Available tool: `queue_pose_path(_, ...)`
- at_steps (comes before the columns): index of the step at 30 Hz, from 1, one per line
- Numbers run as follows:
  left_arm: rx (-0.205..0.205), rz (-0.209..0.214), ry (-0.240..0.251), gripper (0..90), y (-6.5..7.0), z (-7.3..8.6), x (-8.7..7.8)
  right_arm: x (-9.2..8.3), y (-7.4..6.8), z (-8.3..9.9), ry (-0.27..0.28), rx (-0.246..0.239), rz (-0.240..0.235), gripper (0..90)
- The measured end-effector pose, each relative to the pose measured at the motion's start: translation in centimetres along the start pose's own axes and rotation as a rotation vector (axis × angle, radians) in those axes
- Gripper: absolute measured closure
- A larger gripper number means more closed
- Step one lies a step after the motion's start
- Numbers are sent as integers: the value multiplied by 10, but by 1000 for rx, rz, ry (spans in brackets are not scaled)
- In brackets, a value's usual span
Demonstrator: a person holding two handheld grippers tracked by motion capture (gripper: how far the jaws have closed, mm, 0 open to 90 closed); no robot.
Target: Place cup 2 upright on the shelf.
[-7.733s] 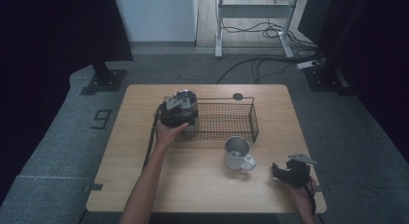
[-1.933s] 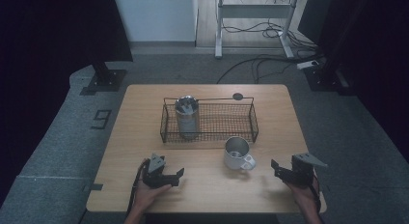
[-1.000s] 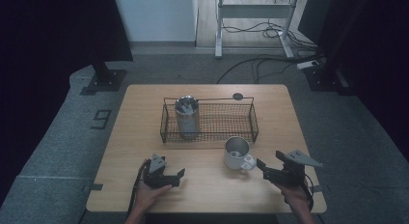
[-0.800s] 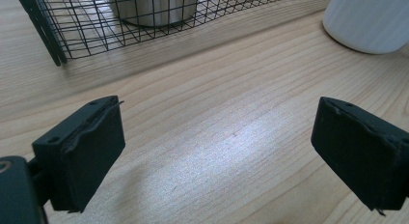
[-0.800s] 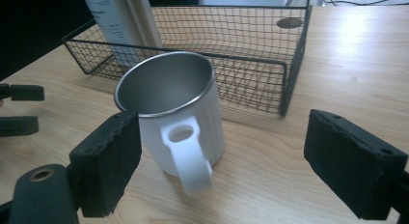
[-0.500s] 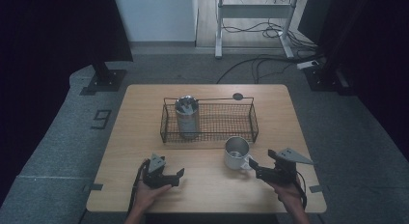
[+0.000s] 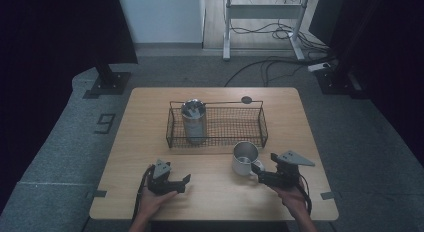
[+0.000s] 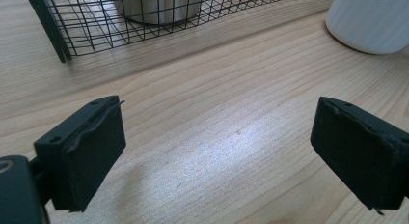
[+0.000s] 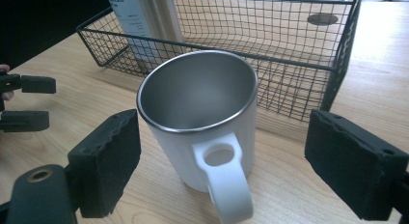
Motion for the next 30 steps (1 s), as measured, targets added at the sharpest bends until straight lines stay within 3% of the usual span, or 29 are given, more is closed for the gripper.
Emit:
queue_pose_path(11,-6,-4,2,53,-3,0,-2,17,-4,-2,-15,-8,-5,82)
queue_pose_path(30,-25,-14,2,56,-12,1,-5,47,-9,1,-92,-50,-14,0)
Point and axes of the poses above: each handheld gripper's, and its own axes: x roughly forward along the jaws, z roughly out of its underside, y roughly to its right, the point moved 8 cm from there along x, roughly forward along the jaws, and after that the axes turned 9 degrees about y, right-handed, at the moved point
